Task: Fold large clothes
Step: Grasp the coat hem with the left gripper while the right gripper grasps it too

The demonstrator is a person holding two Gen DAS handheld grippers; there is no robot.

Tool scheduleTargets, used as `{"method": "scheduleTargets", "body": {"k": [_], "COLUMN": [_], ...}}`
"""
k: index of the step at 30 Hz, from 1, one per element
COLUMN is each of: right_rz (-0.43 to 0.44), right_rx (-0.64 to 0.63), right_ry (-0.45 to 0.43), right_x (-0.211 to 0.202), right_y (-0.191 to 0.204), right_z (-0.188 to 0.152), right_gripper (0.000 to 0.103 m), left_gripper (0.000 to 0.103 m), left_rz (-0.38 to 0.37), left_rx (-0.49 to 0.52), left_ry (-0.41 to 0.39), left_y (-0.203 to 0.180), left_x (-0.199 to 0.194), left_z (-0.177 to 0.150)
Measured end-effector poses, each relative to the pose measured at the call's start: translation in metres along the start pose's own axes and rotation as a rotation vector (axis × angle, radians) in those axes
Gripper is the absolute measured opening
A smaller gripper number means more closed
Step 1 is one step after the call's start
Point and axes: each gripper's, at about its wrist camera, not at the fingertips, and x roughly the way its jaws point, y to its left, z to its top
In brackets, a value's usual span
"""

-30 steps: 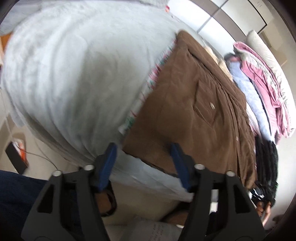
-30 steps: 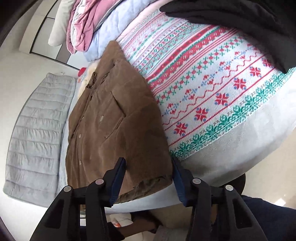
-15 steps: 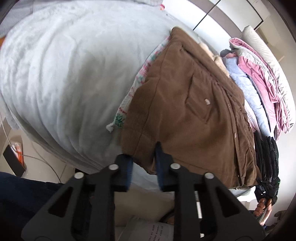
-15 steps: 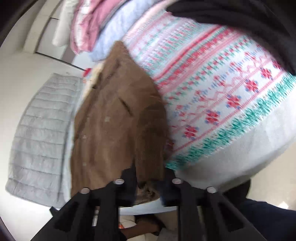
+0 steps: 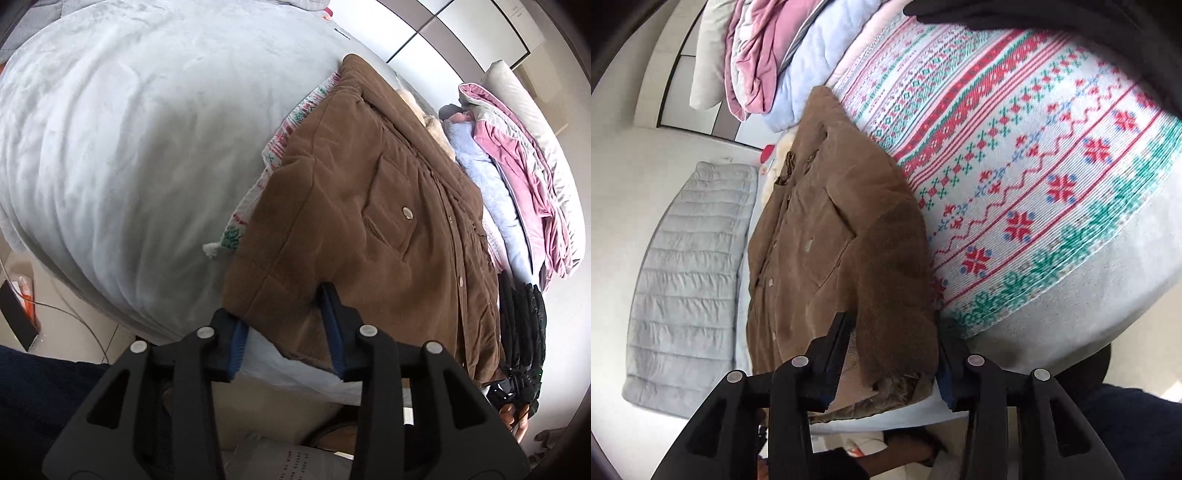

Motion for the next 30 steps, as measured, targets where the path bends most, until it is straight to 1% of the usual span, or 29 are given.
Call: {"method": "scheduleTargets", "body": {"k": [1, 2, 3, 4, 5, 6, 8, 11, 15, 18, 21, 22, 25, 28, 30], "right_rz": [-0.004, -0.015, -0.028, -0.031, -0.024, -0.009, 0.046, 0.133, 0.16, 0.184, 0.216, 0.228, 0.239, 0.259, 0.254], "right_rx": [-0.001, -0.013, -0.034, -0.061, -0.084, -0.104, -0.126, -0.142, -0.216, -0.266, -0.304, -0.31, -0.307, -0.311, -0.313], "right_ry": [0.003, 0.001, -0.005, -0.014, -0.026, -0.05, -0.109, -0.161, -0.199, -0.214, -0.225, -0.226, -0.229, -0.238, -0.236], "right_x": [0.003, 0.005, 0.006, 0.006, 0.005, 0.0, -0.017, -0.042, -0.065, -0.078, -0.097, -0.103, -0.115, -0.123, -0.123], "right_y": [0.001, 0.003, 0.006, 0.01, 0.015, 0.02, 0.028, 0.042, 0.068, 0.087, 0.097, 0.098, 0.095, 0.094, 0.092], "right_z": [0.0, -0.001, -0.001, -0.001, -0.002, -0.003, -0.002, -0.005, -0.022, -0.035, -0.049, -0.053, -0.064, -0.075, -0.078], "right_gripper": [0.044, 0.043, 0.033, 0.011, 0.012, 0.01, 0.008, 0.007, 0.007, 0.007, 0.007, 0.007, 0.007, 0.007, 0.007], "left_gripper": [0.037, 0.028, 0.025, 0.018, 0.015, 0.014, 0.012, 0.011, 0.009, 0.009, 0.009, 0.009, 0.009, 0.009, 0.009], "left_rz": [0.009, 0.022, 0.027, 0.017, 0.008, 0.006, -0.003, 0.005, -0.035, -0.038, -0.007, -0.007, -0.038, -0.036, -0.061], "left_rx": [0.014, 0.029, 0.032, 0.024, 0.015, 0.009, -0.007, 0.019, 0.034, 0.025, 0.039, 0.032, 0.011, 0.031, 0.018], "left_ry": [-0.008, -0.018, -0.029, -0.038, -0.053, -0.067, -0.102, -0.186, -0.253, -0.268, -0.299, -0.296, -0.268, -0.272, -0.261], "left_y": [-0.002, -0.004, -0.005, -0.004, -0.003, -0.002, -0.003, -0.015, -0.026, -0.023, -0.017, -0.012, -0.001, -0.001, 0.0], "left_x": [0.001, 0.001, 0.0, -0.003, -0.007, -0.012, -0.029, -0.063, -0.104, -0.121, -0.132, -0.135, -0.139, -0.145, -0.146], "left_z": [0.0, -0.001, -0.002, -0.002, -0.002, -0.002, -0.002, -0.001, 0.003, 0.005, 0.002, 0.0, -0.007, -0.014, -0.015]}}
